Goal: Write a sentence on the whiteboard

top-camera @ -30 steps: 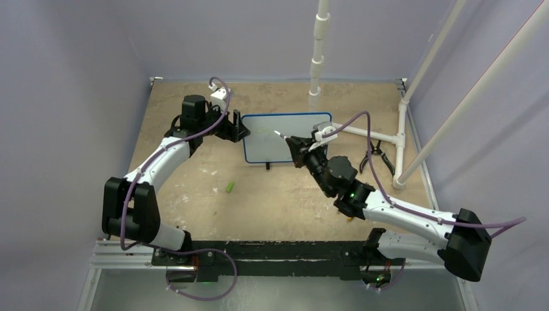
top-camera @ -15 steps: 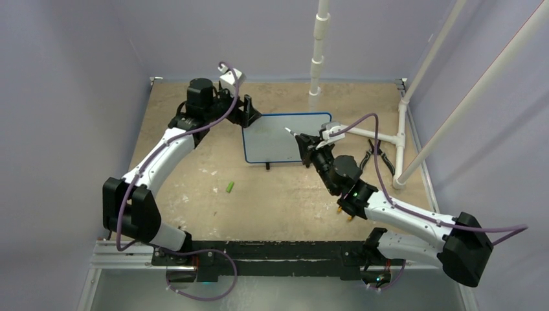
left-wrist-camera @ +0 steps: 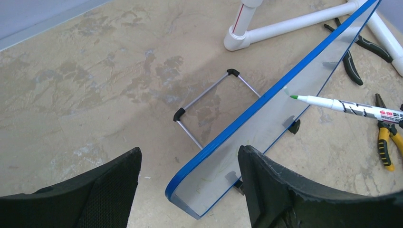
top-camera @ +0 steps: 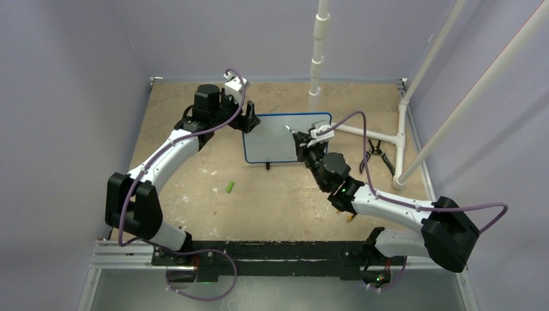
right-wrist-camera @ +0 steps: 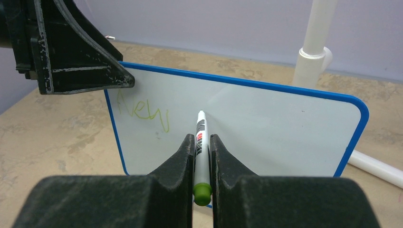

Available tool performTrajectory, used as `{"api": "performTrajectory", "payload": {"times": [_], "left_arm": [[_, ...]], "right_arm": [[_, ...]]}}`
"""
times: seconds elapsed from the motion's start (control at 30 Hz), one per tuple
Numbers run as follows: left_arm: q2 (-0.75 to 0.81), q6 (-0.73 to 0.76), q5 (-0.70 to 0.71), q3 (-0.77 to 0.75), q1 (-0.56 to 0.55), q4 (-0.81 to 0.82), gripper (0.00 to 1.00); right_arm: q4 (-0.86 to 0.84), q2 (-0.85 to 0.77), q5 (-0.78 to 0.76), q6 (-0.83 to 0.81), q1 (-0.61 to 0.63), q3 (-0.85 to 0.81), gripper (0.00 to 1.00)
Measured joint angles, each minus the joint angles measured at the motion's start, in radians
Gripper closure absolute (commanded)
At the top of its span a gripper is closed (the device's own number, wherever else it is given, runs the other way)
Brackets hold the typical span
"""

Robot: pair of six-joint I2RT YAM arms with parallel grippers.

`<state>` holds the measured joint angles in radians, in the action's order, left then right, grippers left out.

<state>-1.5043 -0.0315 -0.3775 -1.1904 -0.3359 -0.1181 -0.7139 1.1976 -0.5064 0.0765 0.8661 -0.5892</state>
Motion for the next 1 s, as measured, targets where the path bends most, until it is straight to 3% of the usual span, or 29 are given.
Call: {"api": "performTrajectory", "payload": {"times": [0.23,0.5,0.8,1.0], "left_arm": [[0.0,0.0,0.016,0.016,0.0,0.005,0.28],[0.008,0.0,0.035,0.027,0.002,0.005,0.31],[0.015,0.0,0.045,0.028,0.007,0.005,0.48],[0.016,0.0,0.041,0.028,0.007,0.005,0.54]], "right_arm": [[-0.047,0.081,-0.002,-0.01,-0.005,-0.017,1.0],[-0.105,0.023,0.004,-0.016,-0.005,0.031,1.0],[-0.125,0.004,0.036,-0.029,-0.005,0.047,1.0],[-0.124,0.031,0.058,-0.039,-0.003,0.047,1.0]]}}
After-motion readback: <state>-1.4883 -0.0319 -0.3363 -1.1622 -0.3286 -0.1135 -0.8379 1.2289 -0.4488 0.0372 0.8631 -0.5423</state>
